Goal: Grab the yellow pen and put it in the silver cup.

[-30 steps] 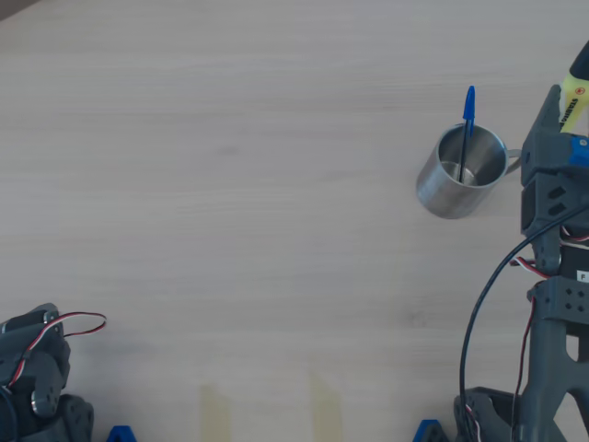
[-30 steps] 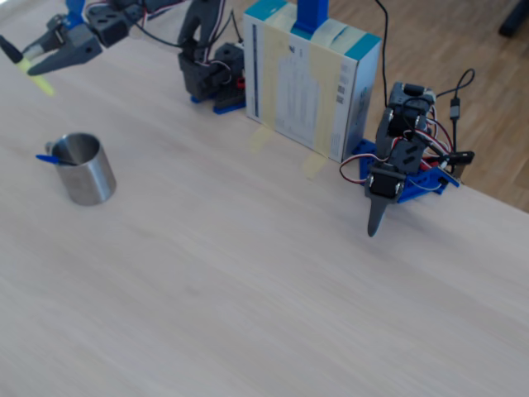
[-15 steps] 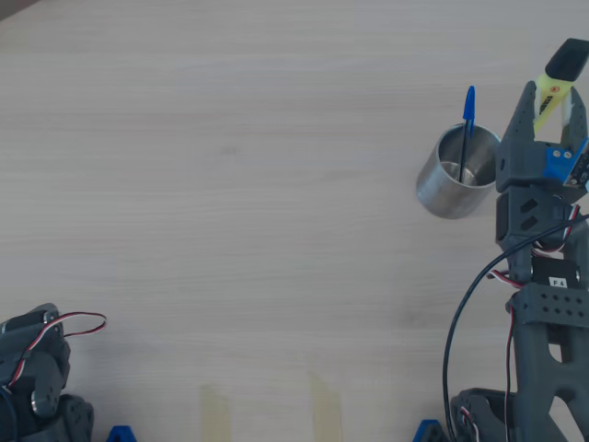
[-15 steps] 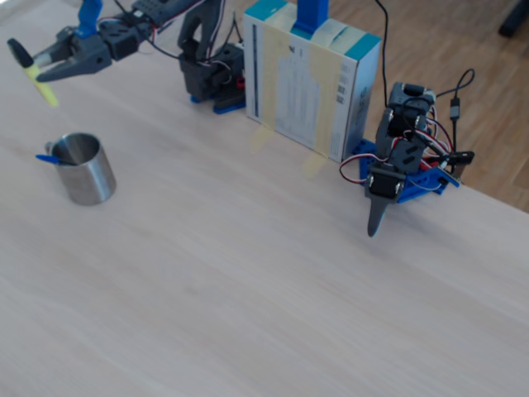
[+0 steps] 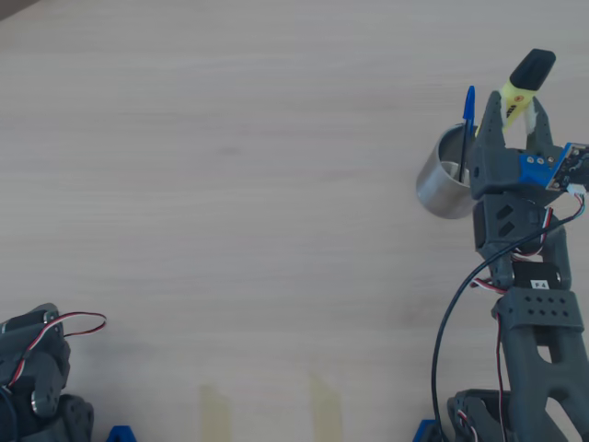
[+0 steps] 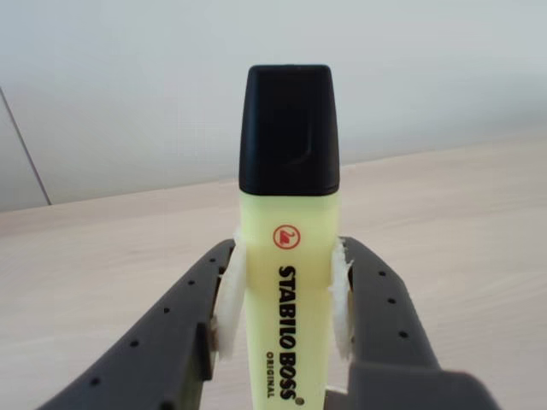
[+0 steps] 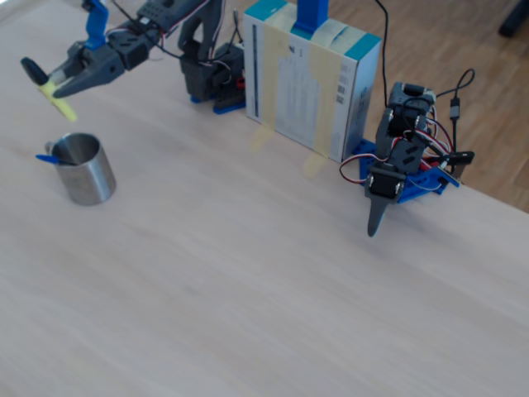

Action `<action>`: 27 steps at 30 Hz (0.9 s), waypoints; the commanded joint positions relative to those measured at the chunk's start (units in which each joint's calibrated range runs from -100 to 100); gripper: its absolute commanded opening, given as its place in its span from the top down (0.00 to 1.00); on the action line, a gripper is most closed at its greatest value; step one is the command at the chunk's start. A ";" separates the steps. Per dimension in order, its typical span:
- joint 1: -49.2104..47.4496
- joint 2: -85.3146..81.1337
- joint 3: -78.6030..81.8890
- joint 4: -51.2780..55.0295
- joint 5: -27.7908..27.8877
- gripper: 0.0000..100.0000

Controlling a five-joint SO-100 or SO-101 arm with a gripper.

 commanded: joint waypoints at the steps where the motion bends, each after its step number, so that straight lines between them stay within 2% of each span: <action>1: -0.30 -1.45 -0.80 -0.89 -0.22 0.89; 27: -0.30 4.79 -4.43 -0.98 -0.27 0.89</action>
